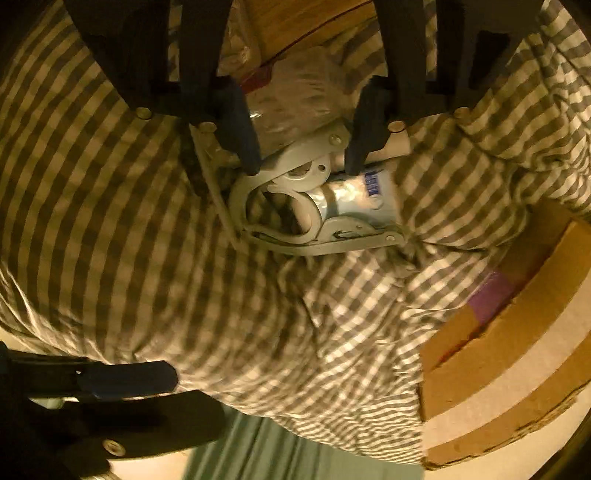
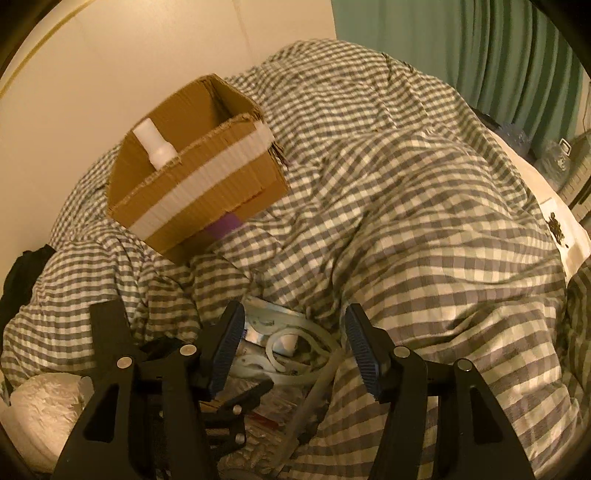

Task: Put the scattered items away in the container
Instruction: 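Move both tools back to the pile, left tool onto the grey plastic hanger, then grasp the grey hanger with the left tool while the right tool grasps the white comb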

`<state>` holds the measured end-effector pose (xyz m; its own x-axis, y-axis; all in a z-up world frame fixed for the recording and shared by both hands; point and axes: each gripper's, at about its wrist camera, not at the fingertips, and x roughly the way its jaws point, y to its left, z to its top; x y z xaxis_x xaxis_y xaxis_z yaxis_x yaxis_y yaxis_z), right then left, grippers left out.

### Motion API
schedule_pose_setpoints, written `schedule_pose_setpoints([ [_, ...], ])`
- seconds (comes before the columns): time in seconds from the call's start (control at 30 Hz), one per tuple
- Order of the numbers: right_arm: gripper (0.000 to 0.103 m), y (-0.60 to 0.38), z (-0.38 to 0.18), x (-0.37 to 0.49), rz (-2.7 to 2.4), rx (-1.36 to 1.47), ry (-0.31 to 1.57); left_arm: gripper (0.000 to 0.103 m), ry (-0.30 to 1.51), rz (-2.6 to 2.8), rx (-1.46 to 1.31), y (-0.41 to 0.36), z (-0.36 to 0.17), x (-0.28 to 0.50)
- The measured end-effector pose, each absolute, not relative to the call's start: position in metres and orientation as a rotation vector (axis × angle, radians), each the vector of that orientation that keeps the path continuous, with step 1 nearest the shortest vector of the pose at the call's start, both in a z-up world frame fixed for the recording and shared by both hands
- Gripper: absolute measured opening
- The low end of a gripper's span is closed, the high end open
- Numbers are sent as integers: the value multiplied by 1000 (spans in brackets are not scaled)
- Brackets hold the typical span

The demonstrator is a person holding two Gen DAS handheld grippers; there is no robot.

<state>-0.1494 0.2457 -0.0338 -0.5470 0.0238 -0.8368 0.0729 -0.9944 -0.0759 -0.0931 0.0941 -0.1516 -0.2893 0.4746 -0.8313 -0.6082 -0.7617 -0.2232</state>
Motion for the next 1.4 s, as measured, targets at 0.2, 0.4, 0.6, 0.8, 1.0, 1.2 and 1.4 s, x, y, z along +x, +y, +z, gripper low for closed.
schedule_pose_setpoints([
  [0.2, 57, 245, -48, -148, -2681, 1555, 109, 28, 112, 2073, -1278, 78, -143, -93],
  [0.4, 57, 245, -60, -144, -2663, 1613, 92, 24, 26, 2073, -1337, 56, -145, -103],
  [0.6, 57, 240, -75, -147, -2631, 1688, 164, 23, -1, 2093, -1359, 40, -139, -110],
  [0.8, 55, 234, -110, -160, -2543, 1830, 299, 23, -119, 2119, -1379, 18, -134, -124],
  [1.0, 28, 248, -146, -180, -2487, 2009, 345, 23, -182, 2141, -1362, 6, -127, -128],
  [1.2, 29, 245, -172, -186, -2409, 2117, 471, 23, -177, 2140, -1370, 5, -129, -129],
  [1.4, 31, 245, -180, -185, -2389, 2141, 532, 23, -163, 2099, -1412, 10, -140, -129],
])
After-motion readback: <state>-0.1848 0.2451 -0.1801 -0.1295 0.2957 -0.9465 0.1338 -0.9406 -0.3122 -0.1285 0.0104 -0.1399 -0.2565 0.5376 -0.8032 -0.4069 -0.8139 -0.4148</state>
